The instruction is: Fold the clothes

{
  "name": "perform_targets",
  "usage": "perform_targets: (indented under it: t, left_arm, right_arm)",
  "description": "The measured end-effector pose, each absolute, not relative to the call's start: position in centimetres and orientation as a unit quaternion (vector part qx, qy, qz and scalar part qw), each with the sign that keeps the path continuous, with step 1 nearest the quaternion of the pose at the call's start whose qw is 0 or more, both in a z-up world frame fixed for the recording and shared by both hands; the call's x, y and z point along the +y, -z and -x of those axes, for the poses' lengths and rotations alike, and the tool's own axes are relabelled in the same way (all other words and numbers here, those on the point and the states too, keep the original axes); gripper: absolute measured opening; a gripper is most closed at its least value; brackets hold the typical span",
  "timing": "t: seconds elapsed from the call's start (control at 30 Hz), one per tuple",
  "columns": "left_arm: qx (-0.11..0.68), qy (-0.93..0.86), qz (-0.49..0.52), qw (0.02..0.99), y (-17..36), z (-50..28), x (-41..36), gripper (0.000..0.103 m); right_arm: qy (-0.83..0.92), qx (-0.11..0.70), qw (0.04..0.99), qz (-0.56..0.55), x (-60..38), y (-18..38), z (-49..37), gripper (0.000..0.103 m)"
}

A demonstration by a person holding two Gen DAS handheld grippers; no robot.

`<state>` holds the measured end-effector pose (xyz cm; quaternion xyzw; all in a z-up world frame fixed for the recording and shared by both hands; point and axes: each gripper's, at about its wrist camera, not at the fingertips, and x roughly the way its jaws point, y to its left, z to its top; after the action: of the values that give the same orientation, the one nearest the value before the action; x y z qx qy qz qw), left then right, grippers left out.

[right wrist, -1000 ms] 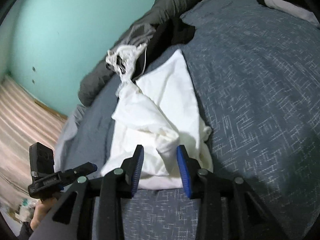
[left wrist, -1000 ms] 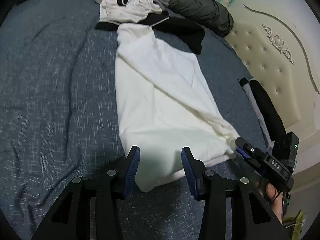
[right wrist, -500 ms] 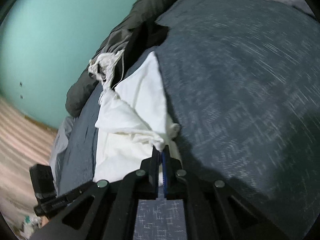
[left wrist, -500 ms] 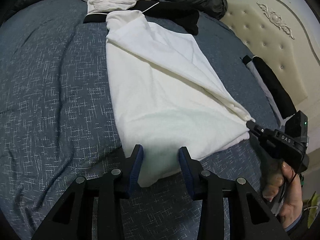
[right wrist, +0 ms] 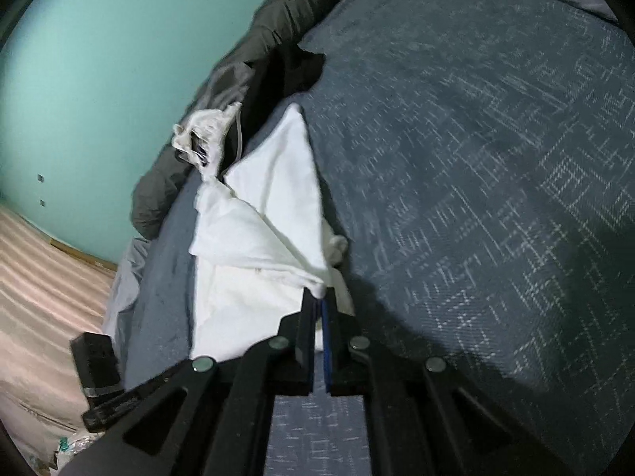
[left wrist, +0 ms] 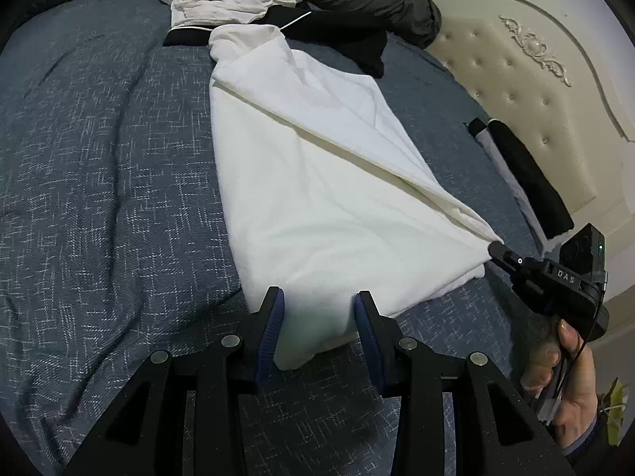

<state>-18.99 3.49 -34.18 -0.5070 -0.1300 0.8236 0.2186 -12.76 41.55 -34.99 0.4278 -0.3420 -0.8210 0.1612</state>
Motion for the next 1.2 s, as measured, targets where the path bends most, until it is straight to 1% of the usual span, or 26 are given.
perform_targets:
  t: [0.2, 0.27, 0.33, 0.37, 0.4, 0.5, 0.6, 0.77, 1.0, 1.2]
  left_arm:
    - [-0.160, -0.822, 0.495, 0.231, 34.3, 19.1, 2.6, 0.041]
    - [-0.163, -0.822, 0.494, 0.233, 34.1, 19.4, 2.4, 0.041]
    - [-0.166, -0.822, 0.492, 0.234, 33.7, 19.7, 2.1, 0.041]
    - [-0.166, -0.823, 0.490, 0.234, 33.3, 19.8, 1.9, 0.041]
    - [-0.167, -0.826, 0.486, 0.233, 32.9, 19.9, 1.6, 0.041]
    - [-0.166, -0.832, 0.475, 0.231, 31.9, 20.1, 0.8, 0.041]
    - [-0.158, -0.840, 0.470, 0.218, 31.7, 20.6, -0.5, 0.041]
    - [-0.160, -0.847, 0.470, 0.188, 31.8, 21.8, -3.5, 0.041]
    - [-0.159, -0.853, 0.478, 0.134, 32.6, 23.2, -7.2, 0.041]
    - [-0.174, -0.855, 0.473, 0.124, 32.3, 23.6, -9.2, 0.041]
  right_arm:
    - [0.842, -0.310, 0.152, -0.413, 40.8, 33.3, 12.4, 0.005]
    - [0.853, -0.301, 0.126, -0.407, 40.9, 32.7, 11.8, 0.011]
    - [0.862, -0.302, 0.110, -0.392, 41.3, 31.9, 11.2, 0.011]
    - [0.870, -0.292, 0.097, -0.384, 41.4, 31.3, 11.0, 0.014]
    - [0.877, -0.279, 0.095, -0.379, 41.0, 30.7, 11.0, 0.015]
    - [0.886, -0.235, 0.119, -0.382, 39.0, 29.2, 12.2, 0.017]
    - [0.881, -0.192, 0.165, -0.401, 35.1, 28.1, 14.6, 0.022]
    - [0.876, -0.107, 0.212, -0.419, 27.8, 26.7, 18.8, 0.036]
    - [0.843, -0.002, 0.255, -0.474, 19.3, 28.6, 23.9, 0.036]
    - [0.827, 0.028, 0.266, -0.495, 14.1, 30.3, 26.6, 0.036]
